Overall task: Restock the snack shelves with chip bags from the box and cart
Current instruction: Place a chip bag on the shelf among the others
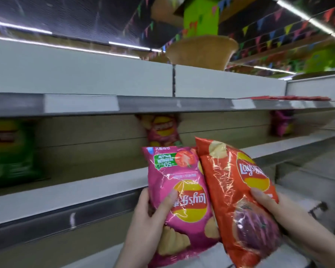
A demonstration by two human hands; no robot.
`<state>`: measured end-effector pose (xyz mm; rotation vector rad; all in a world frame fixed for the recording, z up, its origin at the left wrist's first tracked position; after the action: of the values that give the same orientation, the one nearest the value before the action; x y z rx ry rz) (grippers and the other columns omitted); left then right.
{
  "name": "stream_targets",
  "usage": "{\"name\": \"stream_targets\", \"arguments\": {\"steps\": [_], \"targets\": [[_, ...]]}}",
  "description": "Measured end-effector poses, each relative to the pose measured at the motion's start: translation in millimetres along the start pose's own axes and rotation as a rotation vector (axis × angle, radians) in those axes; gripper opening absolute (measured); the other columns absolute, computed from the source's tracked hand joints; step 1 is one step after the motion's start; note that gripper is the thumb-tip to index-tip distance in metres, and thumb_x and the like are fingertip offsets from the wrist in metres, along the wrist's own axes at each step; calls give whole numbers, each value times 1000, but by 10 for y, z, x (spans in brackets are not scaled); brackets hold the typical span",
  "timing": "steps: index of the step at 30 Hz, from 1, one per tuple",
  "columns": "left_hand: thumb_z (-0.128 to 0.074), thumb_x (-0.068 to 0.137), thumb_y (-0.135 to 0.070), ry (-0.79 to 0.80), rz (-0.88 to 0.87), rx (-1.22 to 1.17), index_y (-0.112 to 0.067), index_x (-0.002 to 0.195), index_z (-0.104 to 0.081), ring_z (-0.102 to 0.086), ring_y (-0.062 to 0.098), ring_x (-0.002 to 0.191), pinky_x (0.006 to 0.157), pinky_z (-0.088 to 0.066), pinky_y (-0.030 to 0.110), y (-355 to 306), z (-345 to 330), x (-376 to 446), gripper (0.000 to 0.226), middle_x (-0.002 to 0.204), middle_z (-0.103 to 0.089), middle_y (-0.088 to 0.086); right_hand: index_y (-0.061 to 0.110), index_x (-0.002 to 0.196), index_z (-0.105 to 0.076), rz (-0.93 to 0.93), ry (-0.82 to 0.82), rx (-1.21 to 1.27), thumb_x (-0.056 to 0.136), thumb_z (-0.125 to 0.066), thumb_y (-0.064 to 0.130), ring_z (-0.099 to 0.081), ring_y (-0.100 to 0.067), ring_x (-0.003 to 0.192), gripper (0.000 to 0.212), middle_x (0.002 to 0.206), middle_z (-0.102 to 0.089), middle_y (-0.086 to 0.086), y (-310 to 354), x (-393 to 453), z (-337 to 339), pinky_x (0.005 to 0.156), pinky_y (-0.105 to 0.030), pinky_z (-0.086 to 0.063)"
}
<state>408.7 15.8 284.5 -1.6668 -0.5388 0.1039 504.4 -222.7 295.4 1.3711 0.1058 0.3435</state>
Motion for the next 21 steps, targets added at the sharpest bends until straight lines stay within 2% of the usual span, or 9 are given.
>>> {"name": "stream_targets", "arguments": {"steps": [2, 3, 5, 6, 8, 10, 13, 18, 21], "targets": [[-68, 64, -43, -40, 4, 8, -33, 105, -58, -73, 13, 80, 66, -59, 26, -117, 311, -88, 43, 88, -75, -10, 20, 113, -65, 5, 64, 24, 54, -80, 68, -75, -25, 82, 78, 92, -77, -4, 134, -64, -351, 80, -39, -55], [-68, 64, -43, -59, 10, 7, -33, 105, -57, -74, 14, 80, 66, -59, 28, -152, 453, -133, 44, 88, -76, -8, 22, 112, -65, 6, 80, 13, 51, -81, 70, -75, -25, 83, 80, 93, -77, -2, 177, -70, -465, 81, -39, -55], [-69, 62, -44, -95, 26, 8, -33, 106, -57, -74, 17, 80, 65, -60, 30, -216, 725, -227, 47, 91, -76, -3, 26, 108, -66, 27, 78, -38, 37, -78, 73, -75, -21, 81, 86, 92, -77, 2, 288, -101, -660, 73, -33, -56], [-69, 61, -45, -107, 32, 15, -32, 106, -57, -74, 18, 80, 65, -60, 30, -251, 858, -279, 49, 93, -75, -1, 25, 106, -66, 36, 81, -51, 41, -79, 73, -75, -19, 79, 82, 89, -77, 3, 353, -135, -758, 66, -28, -56], [-69, 59, -46, -135, 29, 23, -31, 108, -57, -74, 19, 81, 66, -59, 32, -327, 1116, -397, 53, 98, -74, 2, 23, 105, -65, 53, 91, -64, 61, -80, 62, -75, -19, 72, 61, 81, -77, 3, 482, -209, -945, 57, -24, -55], [-69, 57, -47, -152, 30, 33, -31, 107, -57, -73, 21, 82, 67, -58, 32, -362, 1355, -506, 54, 99, -73, 3, 23, 104, -62, 62, 86, -88, 64, -73, 49, -74, -19, 68, 48, 76, -76, 4, 548, -264, -1084, 56, -25, -54], [-67, 59, -44, -189, 27, 66, -28, 109, -55, -72, 22, 83, 64, -55, 29, -447, 1677, -715, 54, 99, -72, 3, 25, 103, -61, 64, 108, -107, 67, -71, 48, -74, -17, 67, 44, 75, -76, 6, 619, -365, -1325, 54, -23, -53], [-68, 58, -44, -201, 49, 116, -21, 122, -54, -69, 28, 85, 64, -53, 35, -652, 2089, -1003, 69, 98, -71, 8, 25, 108, -62, 63, 199, -113, 71, -72, 52, -75, -17, 76, 46, 85, -77, 4, 711, -512, -1794, 70, -30, -56], [-82, 37, -65, -211, -25, 137, -26, 107, -59, -71, 25, 71, 53, -51, 30, -877, 2123, -1138, 83, 82, -74, 5, 23, 109, -62, 60, 236, -131, 70, -71, 55, -75, -19, 79, 51, 89, -77, 2, 750, -533, -1932, 77, -33, -57]]}}
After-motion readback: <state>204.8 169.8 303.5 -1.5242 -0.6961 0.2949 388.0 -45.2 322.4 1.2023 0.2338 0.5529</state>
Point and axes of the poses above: each hand's wrist, its own x-axis towards the middle knuckle, its own z-axis out of the back of the hand, y = z × x, the point moved 7 cm from there along x, towards the middle knuckle
